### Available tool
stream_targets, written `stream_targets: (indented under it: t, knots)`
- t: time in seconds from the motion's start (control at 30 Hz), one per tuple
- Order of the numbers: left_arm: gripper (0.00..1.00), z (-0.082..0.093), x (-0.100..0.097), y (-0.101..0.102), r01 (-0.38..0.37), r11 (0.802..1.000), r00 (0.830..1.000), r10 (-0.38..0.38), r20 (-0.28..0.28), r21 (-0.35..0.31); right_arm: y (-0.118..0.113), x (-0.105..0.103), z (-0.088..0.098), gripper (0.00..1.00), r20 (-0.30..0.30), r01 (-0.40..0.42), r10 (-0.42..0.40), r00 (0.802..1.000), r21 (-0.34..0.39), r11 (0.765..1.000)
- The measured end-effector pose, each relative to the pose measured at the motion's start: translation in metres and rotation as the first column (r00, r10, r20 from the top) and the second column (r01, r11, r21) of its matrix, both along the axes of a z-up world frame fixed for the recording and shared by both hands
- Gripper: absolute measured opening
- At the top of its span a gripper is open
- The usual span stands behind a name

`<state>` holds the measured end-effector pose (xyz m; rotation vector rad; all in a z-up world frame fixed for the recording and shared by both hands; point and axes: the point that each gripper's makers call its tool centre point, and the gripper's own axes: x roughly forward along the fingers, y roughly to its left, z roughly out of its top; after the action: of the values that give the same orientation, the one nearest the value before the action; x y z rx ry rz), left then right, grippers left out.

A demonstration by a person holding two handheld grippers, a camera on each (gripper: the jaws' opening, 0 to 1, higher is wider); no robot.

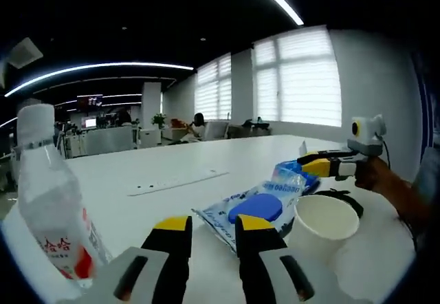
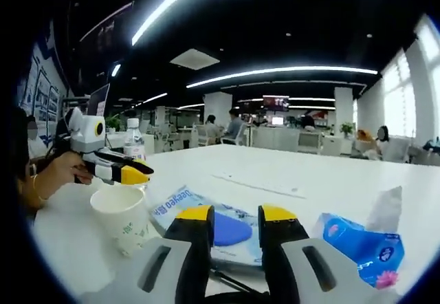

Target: Arrange the tabletop items into an orderly group along one side of the table until the central work area is clear of visible clutter.

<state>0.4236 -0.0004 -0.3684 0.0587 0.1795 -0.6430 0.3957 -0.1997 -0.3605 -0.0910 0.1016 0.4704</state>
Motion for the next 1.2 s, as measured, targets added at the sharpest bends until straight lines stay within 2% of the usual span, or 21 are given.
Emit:
stream_targets:
  t: [0.07, 0.1, 0.23, 0.3, 0.37, 0.47, 0.53, 0.57, 0.67, 0.87, 1.03, 1.1, 1.2]
  knots:
    - [0.27, 0.000, -0.010, -0.003, 0.055, 0.998, 0.998, -0.055, 0.006, 0.008, 0.007, -0.004, 0.007, 0.26, 0.007, -0.035, 0.035, 0.999, 0.059, 0.998]
    - [0.28, -0.002, -0.015, -0.004, 0.076, 0.997, 0.997, -0.076, -0.012, -0.005, 0.011, -0.006, 0.012, 0.26, 0.019, -0.056, 0.055, 0.998, 0.081, 0.995]
    - [0.34, -0.004, -0.025, 0.001, 0.103, 0.994, 0.995, -0.103, 0.000, 0.023, 0.021, -0.011, 0.020, 0.30, 0.045, -0.117, 0.112, 0.993, 0.112, 0.987]
    - [0.34, 0.002, -0.030, 0.003, 0.140, 0.990, 0.990, -0.140, 0.027, -0.006, 0.035, -0.017, 0.026, 0.31, 0.053, -0.191, 0.185, 0.981, 0.172, 0.966]
    - [0.34, 0.006, -0.036, 0.003, 0.187, 0.981, 0.982, -0.186, 0.020, -0.053, 0.045, -0.022, 0.029, 0.33, 0.061, -0.245, 0.237, 0.969, 0.203, 0.948]
    - [0.35, 0.016, -0.047, 0.005, 0.253, 0.965, 0.967, -0.250, 0.052, -0.066, 0.059, -0.031, 0.037, 0.35, 0.113, -0.323, 0.308, 0.945, 0.161, 0.933]
    - [0.36, 0.020, -0.054, 0.004, 0.291, 0.954, 0.956, -0.286, 0.064, -0.074, 0.068, -0.038, 0.040, 0.39, 0.126, -0.366, 0.350, 0.928, 0.152, 0.918]
    - [0.36, 0.021, -0.059, 0.003, 0.312, 0.947, 0.949, -0.307, 0.073, -0.076, 0.076, -0.043, 0.042, 0.41, 0.138, -0.408, 0.390, 0.911, 0.151, 0.900]
    - [0.37, 0.022, -0.067, 0.000, 0.346, 0.936, 0.936, -0.340, 0.090, -0.068, 0.090, -0.054, 0.044, 0.46, 0.139, -0.478, 0.459, 0.877, 0.164, 0.863]
    - [0.37, 0.019, -0.076, -0.009, 0.383, 0.922, 0.921, -0.376, 0.104, -0.057, 0.105, -0.057, 0.029, 0.55, 0.091, -0.499, 0.492, 0.866, 0.100, 0.861]
    - [0.37, 0.010, -0.077, -0.011, 0.365, 0.929, 0.930, -0.360, 0.076, -0.056, 0.116, -0.061, 0.018, 0.65, 0.049, -0.524, 0.521, 0.852, 0.083, 0.848]
    - [0.37, 0.008, -0.080, -0.011, 0.366, 0.929, 0.929, -0.362, 0.072, -0.053, 0.125, -0.064, 0.010, 0.64, 0.023, -0.538, 0.538, 0.843, 0.052, 0.841]
    - [0.37, 0.008, -0.081, -0.012, 0.364, 0.930, 0.930, -0.360, 0.074, -0.058, 0.129, -0.064, 0.004, 0.64, 0.015, -0.537, 0.537, 0.843, 0.021, 0.843]
